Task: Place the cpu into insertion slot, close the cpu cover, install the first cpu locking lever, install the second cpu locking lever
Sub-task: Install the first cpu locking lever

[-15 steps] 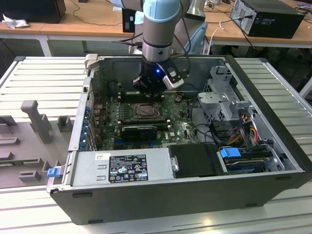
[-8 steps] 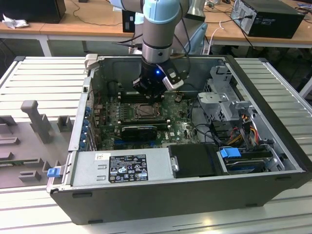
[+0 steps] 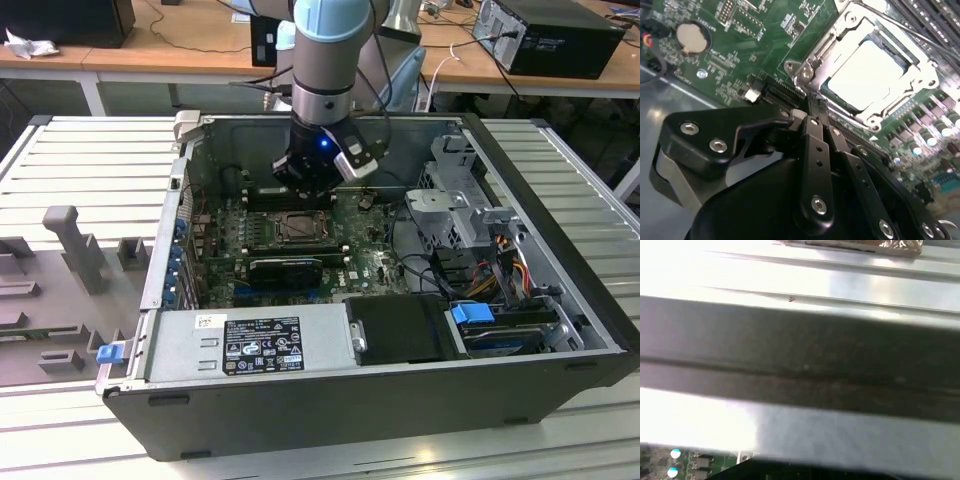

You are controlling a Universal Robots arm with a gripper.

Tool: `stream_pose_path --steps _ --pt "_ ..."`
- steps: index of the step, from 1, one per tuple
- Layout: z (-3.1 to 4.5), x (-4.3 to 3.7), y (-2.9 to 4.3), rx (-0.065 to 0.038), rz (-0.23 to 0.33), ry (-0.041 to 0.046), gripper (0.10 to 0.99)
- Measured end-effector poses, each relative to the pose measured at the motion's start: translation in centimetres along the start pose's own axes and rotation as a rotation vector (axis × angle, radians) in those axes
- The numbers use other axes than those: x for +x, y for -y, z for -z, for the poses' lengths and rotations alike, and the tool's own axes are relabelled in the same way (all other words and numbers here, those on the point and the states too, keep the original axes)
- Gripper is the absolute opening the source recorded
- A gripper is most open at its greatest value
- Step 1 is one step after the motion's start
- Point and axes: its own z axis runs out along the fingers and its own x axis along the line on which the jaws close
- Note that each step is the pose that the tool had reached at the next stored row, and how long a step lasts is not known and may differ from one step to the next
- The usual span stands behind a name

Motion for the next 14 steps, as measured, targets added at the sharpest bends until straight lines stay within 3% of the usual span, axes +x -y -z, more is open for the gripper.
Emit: stream_pose_path --steps 14 --pt "0.29 0.05 0.37 0.000 0.000 0.0000 0.106"
